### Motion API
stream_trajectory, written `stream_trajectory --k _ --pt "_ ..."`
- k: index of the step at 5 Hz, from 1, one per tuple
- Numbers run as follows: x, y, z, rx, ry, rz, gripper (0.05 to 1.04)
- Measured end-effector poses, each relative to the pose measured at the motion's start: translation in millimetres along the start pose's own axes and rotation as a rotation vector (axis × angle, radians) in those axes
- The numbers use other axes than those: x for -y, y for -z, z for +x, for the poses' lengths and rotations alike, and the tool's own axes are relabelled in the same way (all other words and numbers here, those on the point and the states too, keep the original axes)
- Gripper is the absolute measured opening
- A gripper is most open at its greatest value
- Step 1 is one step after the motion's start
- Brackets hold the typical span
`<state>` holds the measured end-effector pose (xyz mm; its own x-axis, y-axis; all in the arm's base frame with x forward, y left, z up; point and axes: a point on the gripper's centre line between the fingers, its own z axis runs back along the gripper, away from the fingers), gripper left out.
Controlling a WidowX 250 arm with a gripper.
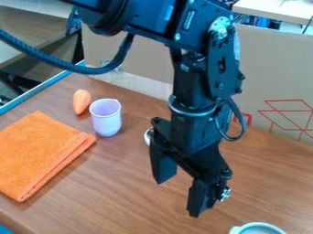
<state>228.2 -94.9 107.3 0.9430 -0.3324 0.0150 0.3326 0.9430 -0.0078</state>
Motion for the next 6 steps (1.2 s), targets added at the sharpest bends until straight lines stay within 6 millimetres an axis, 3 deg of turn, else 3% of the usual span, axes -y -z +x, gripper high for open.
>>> stream_trajectory --k 1,2,4,6 --pt "0 4 -2 -0.018 -0.002 0.0 1.007" --pt "18 5 -9 -0.013 0.036 -0.017 1.008" --pt "60 0 -22 -0.006 0.126 -0.045 1.007" --pt "117 19 -26 -0.112 0.096 -0.097 1.007"
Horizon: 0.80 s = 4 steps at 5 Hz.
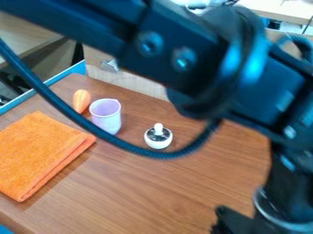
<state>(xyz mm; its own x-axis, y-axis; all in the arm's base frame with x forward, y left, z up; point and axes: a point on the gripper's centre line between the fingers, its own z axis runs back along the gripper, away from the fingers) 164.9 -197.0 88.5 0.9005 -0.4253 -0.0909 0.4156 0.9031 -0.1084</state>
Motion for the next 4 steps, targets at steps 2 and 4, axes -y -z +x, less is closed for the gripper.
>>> stream_trajectory --k 2,4 --pt "7 28 2 -0.073 -0.146 -0.003 1.007" --pt "-31 46 24 -0.076 -0.191 -0.065 1.007"
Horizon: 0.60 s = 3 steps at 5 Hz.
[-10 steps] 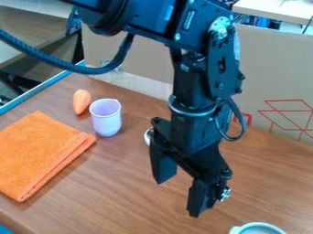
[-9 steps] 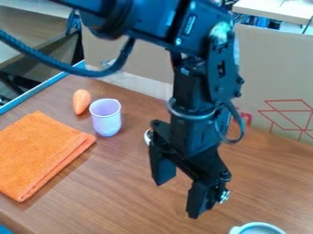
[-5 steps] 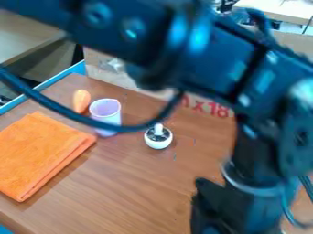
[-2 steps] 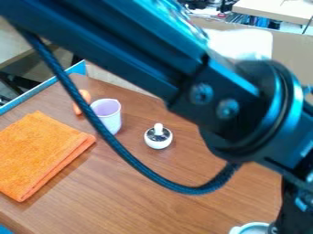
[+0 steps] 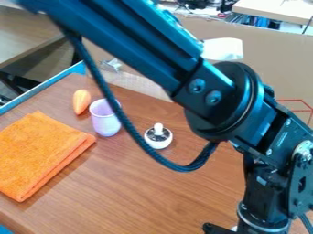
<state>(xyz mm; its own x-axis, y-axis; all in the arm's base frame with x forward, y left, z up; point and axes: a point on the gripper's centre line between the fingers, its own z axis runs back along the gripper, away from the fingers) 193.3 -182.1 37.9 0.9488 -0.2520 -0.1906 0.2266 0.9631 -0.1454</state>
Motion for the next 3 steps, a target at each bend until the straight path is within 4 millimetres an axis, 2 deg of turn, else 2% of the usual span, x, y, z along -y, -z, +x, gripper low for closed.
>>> stream_trajectory --k 1,3 --pt "-14 3 29 0.015 0.011 -0.028 1.007" --pt "-27 -11 95 0.111 0.042 -0.054 1.006"
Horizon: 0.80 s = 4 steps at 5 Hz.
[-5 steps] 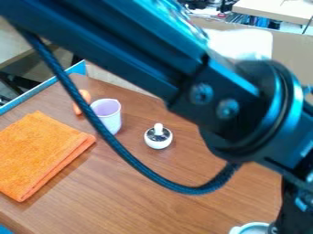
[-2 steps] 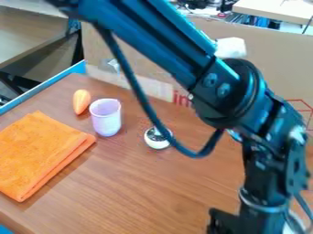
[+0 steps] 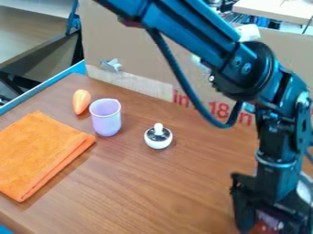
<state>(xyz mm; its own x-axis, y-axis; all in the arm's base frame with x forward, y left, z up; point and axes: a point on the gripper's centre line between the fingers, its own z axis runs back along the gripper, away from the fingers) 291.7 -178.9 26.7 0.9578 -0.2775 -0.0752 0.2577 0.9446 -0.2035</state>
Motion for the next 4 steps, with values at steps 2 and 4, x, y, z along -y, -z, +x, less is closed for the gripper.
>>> stream_trajectory --k 2,4 --pt "-31 -12 26 0.029 -0.04 0.039 1.003" --pt "-37 -21 22 0.041 -0.065 0.065 1.002"
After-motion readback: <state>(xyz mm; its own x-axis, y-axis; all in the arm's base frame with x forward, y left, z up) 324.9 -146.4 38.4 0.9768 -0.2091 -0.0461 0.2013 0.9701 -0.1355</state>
